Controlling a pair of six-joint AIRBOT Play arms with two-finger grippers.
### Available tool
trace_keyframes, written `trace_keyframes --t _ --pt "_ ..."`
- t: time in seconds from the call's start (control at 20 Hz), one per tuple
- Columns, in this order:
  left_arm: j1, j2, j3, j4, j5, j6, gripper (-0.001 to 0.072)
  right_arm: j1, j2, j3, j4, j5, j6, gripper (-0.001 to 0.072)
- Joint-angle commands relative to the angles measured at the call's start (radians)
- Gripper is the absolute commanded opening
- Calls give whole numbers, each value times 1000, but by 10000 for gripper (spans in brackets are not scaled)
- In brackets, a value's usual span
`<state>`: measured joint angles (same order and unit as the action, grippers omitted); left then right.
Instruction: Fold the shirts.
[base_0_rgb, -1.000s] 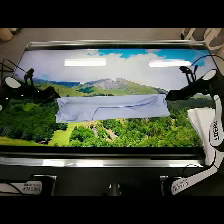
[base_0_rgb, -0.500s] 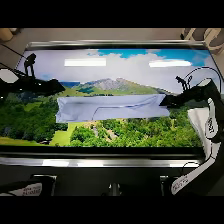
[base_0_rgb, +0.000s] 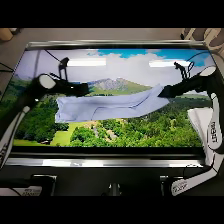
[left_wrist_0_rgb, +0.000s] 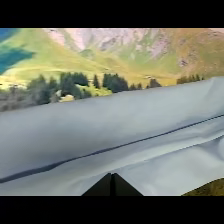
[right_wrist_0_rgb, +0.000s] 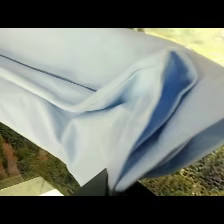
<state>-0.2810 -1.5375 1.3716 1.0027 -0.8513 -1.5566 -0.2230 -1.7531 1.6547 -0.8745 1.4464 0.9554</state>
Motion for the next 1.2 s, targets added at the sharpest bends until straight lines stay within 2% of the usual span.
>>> trace_keyframes --t 0.0,0.3,0.45,0.55,0.65,0.85,0.95,1.15 --pt "-135 -144 19 -230 154 -21 36 83 206 0 36 17 2 20" --pt "-306 -336 104 -484 208 5 36 180 458 0 37 27 104 21" --pt "-361 -393 114 -634 277 8 36 186 501 0 37 49 130 21" --pt "-344 -383 114 -655 290 35 34 187 500 0 34 26 129 21" --pt "-277 -305 114 -618 287 140 32 212 471 0 56 -35 129 20" --pt "-40 -37 114 -325 255 142 32 409 327 0 143 -253 96 21" --pt "104 110 114 -223 208 116 32 528 211 0 213 -388 69 21" --pt "318 357 113 -160 106 106 32 716 -60 0 448 -546 0 37"
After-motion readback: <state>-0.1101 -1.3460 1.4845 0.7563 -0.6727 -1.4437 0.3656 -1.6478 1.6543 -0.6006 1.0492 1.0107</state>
